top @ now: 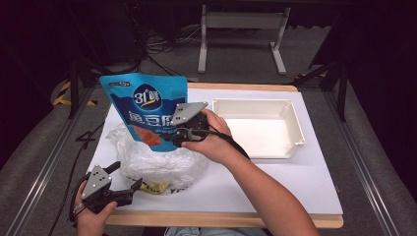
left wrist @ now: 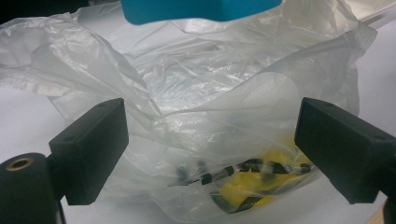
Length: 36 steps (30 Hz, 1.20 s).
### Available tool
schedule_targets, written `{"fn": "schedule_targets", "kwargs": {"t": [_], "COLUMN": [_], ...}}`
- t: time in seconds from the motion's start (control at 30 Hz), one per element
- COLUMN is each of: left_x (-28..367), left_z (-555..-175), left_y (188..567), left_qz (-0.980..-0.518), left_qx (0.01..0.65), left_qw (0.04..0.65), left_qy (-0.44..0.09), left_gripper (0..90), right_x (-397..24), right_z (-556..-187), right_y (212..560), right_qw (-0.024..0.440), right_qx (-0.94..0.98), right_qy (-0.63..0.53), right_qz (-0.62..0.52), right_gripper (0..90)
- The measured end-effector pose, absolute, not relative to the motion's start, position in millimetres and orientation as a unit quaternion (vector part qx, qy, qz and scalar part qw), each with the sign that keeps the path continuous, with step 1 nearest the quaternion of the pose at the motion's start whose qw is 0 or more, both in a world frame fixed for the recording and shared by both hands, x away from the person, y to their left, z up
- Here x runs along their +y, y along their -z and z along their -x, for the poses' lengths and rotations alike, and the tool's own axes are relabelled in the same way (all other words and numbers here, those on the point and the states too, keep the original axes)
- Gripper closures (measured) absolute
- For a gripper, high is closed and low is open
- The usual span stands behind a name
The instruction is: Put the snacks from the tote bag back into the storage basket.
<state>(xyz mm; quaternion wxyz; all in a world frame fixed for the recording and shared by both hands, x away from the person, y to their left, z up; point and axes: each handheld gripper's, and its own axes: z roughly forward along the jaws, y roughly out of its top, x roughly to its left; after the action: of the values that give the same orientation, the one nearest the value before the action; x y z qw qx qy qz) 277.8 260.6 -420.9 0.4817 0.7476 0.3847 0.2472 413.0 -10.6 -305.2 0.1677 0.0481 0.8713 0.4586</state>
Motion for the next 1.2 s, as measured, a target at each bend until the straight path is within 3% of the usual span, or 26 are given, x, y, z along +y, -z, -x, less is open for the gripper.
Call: {"fn": "schedule_targets", "kwargs": {"t": [0.73, 1.2], "left_x": [260.5, 259.4], "left_z": [-277.8, -277.9], "left_y": [421.0, 421.3], "left_qz": [-0.748, -0.749], "left_qx": [0.385, 0.386], "left_qw": [0.481, 0.478], "left_qy": [-0.248, -0.246], "left_gripper": [10.9, 10.9], "right_x": [-24.4, -65.7], "right_z": [-406.7, -417.5], "right_y": [281.5, 270.6], "right_qw": [0.181, 0.203], "right_qx": [0.865, 0.859], "right_qy": [-0.467, -0.464], "right_qz": [-0.044, -0.080], "right_gripper": [51.2, 51.0]}}
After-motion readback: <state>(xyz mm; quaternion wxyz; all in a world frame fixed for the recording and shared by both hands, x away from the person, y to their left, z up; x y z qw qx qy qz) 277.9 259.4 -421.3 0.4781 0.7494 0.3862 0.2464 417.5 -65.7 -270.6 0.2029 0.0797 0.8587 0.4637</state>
